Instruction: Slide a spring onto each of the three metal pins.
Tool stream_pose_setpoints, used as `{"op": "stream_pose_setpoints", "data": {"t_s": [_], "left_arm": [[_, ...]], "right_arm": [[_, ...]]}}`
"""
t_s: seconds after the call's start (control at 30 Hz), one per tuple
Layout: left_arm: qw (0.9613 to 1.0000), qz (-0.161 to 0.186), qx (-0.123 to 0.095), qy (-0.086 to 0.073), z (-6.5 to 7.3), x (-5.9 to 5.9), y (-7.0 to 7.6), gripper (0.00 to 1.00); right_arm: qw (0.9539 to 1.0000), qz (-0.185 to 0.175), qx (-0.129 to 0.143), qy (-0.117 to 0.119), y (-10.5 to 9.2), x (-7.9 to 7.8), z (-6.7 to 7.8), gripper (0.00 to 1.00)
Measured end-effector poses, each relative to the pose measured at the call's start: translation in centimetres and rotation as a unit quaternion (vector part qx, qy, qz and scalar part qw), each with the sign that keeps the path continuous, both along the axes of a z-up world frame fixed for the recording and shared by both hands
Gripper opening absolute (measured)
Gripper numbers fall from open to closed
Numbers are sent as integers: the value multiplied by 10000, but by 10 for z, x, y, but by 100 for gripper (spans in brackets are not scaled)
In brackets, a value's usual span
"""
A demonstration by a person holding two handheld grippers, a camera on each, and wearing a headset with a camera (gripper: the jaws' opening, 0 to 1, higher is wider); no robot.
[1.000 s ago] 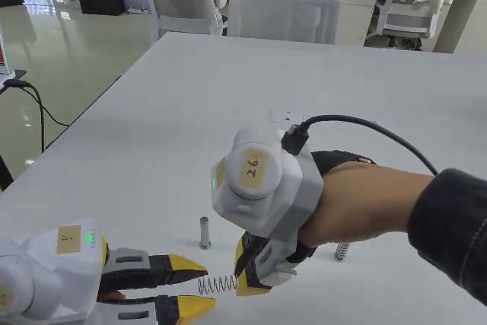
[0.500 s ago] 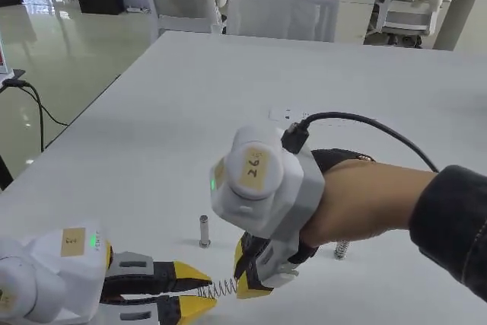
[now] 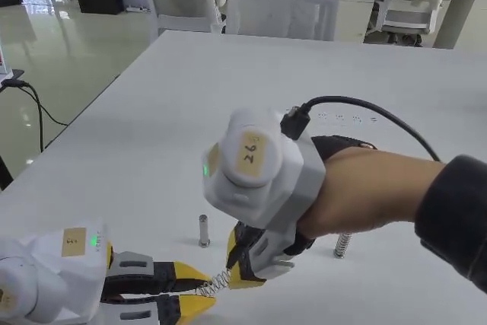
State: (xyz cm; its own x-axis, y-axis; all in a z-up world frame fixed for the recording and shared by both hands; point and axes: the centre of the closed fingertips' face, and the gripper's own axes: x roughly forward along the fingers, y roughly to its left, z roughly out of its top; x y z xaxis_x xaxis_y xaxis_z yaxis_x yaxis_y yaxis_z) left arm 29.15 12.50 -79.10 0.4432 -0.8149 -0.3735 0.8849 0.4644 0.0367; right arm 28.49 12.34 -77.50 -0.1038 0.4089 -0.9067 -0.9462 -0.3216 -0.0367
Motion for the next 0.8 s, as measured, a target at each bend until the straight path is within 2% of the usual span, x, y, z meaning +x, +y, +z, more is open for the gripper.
{"op": "stream_pose_setpoints", "data": {"t_s": [0.5, 0.8], "left_arm": [[10000, -5, -3, -39, 4, 0, -2, 2], [10000, -25, -11, -48, 4, 0, -4, 2]], "right_arm": [[9996, 150, 211, -140, 15, -6, 15, 8], [9995, 171, 265, -101, 20, -9, 16, 8]]}}
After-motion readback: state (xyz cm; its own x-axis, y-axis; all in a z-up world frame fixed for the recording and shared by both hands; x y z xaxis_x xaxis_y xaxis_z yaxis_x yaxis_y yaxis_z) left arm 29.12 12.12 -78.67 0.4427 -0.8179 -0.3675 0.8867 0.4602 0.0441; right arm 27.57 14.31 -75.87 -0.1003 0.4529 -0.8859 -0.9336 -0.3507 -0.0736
